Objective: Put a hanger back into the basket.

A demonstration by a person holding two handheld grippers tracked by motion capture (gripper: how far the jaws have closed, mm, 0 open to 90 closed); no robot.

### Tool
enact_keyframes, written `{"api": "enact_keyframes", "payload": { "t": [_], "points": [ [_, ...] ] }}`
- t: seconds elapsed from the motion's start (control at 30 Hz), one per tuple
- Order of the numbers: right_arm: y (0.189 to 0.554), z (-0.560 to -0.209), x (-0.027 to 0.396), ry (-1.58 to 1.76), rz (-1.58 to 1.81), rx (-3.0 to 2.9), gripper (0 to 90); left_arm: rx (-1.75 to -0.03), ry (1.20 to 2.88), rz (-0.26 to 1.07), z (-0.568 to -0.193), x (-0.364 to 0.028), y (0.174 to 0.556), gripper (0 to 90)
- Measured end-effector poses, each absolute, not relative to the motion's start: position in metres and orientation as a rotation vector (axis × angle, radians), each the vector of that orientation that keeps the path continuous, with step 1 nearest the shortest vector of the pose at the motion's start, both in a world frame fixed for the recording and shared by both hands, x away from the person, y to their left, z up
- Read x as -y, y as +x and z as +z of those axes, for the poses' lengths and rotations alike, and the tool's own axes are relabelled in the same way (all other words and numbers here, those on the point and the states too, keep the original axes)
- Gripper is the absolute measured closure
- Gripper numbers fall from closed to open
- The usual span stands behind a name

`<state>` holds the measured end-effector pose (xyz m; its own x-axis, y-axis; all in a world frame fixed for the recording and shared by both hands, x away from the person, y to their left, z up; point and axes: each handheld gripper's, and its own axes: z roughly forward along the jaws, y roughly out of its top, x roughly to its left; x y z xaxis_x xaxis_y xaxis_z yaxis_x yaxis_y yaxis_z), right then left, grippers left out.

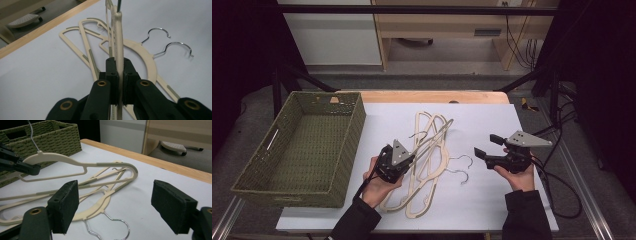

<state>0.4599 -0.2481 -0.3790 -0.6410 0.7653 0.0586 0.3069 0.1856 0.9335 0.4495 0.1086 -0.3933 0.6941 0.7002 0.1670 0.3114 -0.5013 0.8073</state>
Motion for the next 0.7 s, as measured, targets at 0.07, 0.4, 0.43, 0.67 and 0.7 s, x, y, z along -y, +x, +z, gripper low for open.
{"api": "enact_keyframes", "payload": {
  "t": [0.07,0.4,0.43,0.67,0.7],
  "points": [
    [0.46,-0.379,0.249,0.998,1.452,-2.037,20.9,-0.766,2.093,0.605,-0.388,-0.113,0.447,85.9],
    [0.456,-0.375,0.251,1.005,1.463,-2.011,15.9,-0.707,2.022,0.571,-0.34,-0.141,0.433,85.8],
    [0.456,-0.375,0.251,1.005,1.463,-2.007,15.7,-0.7,2.015,0.573,-0.335,-0.144,0.432,85.8],
    [0.454,-0.373,0.252,0.996,1.472,-2.001,14.6,-0.681,1.973,0.595,-0.297,-0.17,0.429,85.8],
    [0.454,-0.373,0.252,0.996,1.471,-2.002,14.5,-0.683,1.969,0.595,-0.293,-0.175,0.429,85.8]
  ]
}}
